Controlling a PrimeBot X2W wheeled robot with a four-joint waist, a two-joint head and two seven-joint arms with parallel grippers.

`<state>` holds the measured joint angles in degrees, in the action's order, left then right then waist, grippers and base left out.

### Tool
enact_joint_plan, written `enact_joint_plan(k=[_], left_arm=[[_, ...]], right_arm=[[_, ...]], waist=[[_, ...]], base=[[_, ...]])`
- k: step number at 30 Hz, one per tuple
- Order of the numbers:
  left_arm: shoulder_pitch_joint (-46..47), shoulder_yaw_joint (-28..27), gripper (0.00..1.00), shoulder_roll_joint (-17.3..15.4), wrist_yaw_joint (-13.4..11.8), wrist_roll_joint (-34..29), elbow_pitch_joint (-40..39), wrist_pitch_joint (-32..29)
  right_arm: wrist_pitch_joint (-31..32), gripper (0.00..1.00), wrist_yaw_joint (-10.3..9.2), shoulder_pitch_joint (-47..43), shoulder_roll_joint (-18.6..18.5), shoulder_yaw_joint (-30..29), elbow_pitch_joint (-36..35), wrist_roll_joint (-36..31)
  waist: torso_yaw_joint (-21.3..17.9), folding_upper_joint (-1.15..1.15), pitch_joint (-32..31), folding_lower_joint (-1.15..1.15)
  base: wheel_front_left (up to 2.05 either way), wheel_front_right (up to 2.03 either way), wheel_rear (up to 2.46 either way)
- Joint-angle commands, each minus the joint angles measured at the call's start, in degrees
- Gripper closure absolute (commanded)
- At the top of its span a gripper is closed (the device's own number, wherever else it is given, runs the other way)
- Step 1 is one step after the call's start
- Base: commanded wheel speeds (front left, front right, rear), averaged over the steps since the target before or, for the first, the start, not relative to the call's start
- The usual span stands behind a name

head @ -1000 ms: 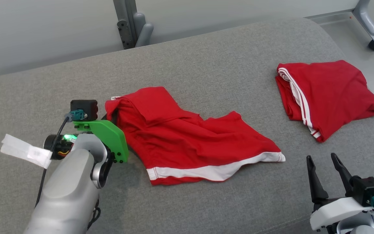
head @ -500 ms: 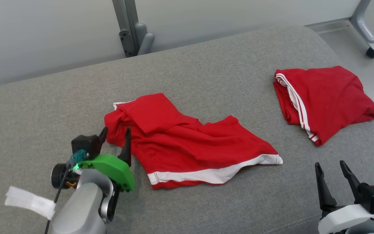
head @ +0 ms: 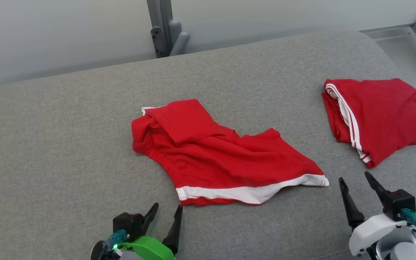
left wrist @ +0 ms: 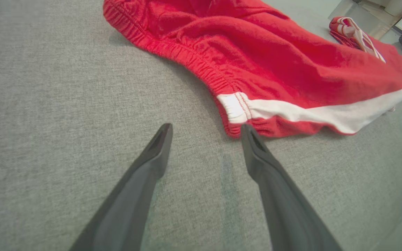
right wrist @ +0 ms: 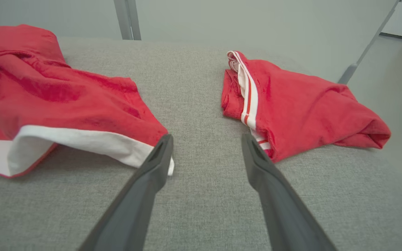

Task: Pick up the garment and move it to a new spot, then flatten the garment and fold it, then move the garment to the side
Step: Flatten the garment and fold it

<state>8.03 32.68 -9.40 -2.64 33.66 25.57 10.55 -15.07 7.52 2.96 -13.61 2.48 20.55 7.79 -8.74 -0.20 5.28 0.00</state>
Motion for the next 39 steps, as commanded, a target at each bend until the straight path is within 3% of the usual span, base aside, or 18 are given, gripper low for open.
enact_joint_plan(k=[1, 7, 15, 19, 22, 23, 24, 27, 33, 34, 35, 37, 39], left_arm=[[-0.6, 0.4, 0.00, 0.0, 1.0, 1.0, -0.7, -0.8], [1.3, 1.3, 0.00, 0.0, 2.1, 0.8, -0.2, -1.6], [3.7, 1.5, 0.00, 1.0, 2.7, 1.3, 1.8, -1.5], [5.1, 1.8, 0.00, 1.7, 3.2, 1.5, 4.1, -1.8], [6.2, 2.0, 0.00, 2.4, 3.9, 2.0, 6.0, -1.8], [6.5, 2.2, 0.00, 2.6, 4.1, 2.2, 6.5, -1.9], [6.8, 2.2, 0.00, 2.8, 4.3, 2.3, 7.1, -1.8], [7.5, 2.4, 0.00, 3.3, 4.8, 2.8, 8.6, -1.6], [8.9, 3.1, 0.00, 4.3, 5.6, 3.6, 11.4, -1.7], [9.2, 3.1, 0.31, 4.3, 5.7, 3.7, 11.8, -1.6], [9.4, 3.2, 0.53, 4.5, 5.8, 3.8, 12.2, -1.5], [9.6, 3.6, 0.66, 4.9, 6.2, 4.3, 12.6, -1.6], [9.7, 3.6, 0.73, 5.1, 6.6, 4.7, 12.4, -1.7]], right_arm=[[-0.1, 0.00, -0.06, 2.0, -1.1, 2.4, 2.9, -0.1], [-0.1, 0.00, -0.07, 6.7, -2.7, 8.6, 11.4, 1.8], [-0.1, 0.01, -0.07, 10.3, -1.9, 12.6, 16.8, 4.0], [-0.1, 0.18, -0.07, 11.5, -1.8, 13.8, 18.5, 4.9], [-0.1, 0.20, -0.07, 12.1, -1.7, 14.3, 19.1, 5.3], [-0.1, 0.30, -0.07, 12.3, -1.7, 14.4, 19.3, 5.5], [-0.1, 0.50, -0.07, 12.5, -1.6, 14.5, 19.4, 5.7], [-0.1, 0.60, -0.07, 12.8, -1.4, 14.9, 19.9, 6.1], [-0.1, 0.51, -0.07, 13.1, -1.1, 14.9, 20.4, 6.5], [-0.1, 0.44, -0.07, 13.0, -1.0, 14.8, 20.2, 6.5], [-0.1, 0.39, -0.07, 12.9, -1.0, 14.6, 20.0, 6.5], [-0.1, 0.31, -0.07, 12.4, -1.0, 14.3, 19.5, 6.5], [-0.1, 0.28, -0.07, 11.9, -0.9, 14.0, 19.1, 6.5]], waist=[[1.0, 0.20, 0.8, 0.00], [1.7, 0.20, 0.9, 0.00], [1.7, 0.20, 1.0, 0.00], [1.6, 0.20, 1.1, 0.00], [1.5, 0.20, 1.2, 0.00], [1.4, 0.20, 1.1, 0.00], [1.3, 0.20, 1.1, 0.00], [1.2, 0.20, 1.2, 0.00], [0.9, 0.20, 1.3, 0.00], [0.8, 0.20, 1.4, 0.00], [0.6, 0.20, 1.5, 0.00], [0.4, 0.20, 1.6, 0.00], [0.1, 0.20, 1.7, 0.00]], base=[[0.00, 0.00, 0.00], [0.00, 0.00, 0.00], [0.00, 0.00, 0.00], [0.00, 0.00, 0.00], [0.00, 0.00, 0.00], [0.00, 0.00, 0.00], [0.00, 0.00, 0.00], [0.00, 0.00, 0.00], [0.00, 0.00, 0.00], [0.00, 0.00, 0.00], [0.00, 0.00, 0.00], [0.00, 0.00, 0.00], [0.00, 0.00, 0.00]])
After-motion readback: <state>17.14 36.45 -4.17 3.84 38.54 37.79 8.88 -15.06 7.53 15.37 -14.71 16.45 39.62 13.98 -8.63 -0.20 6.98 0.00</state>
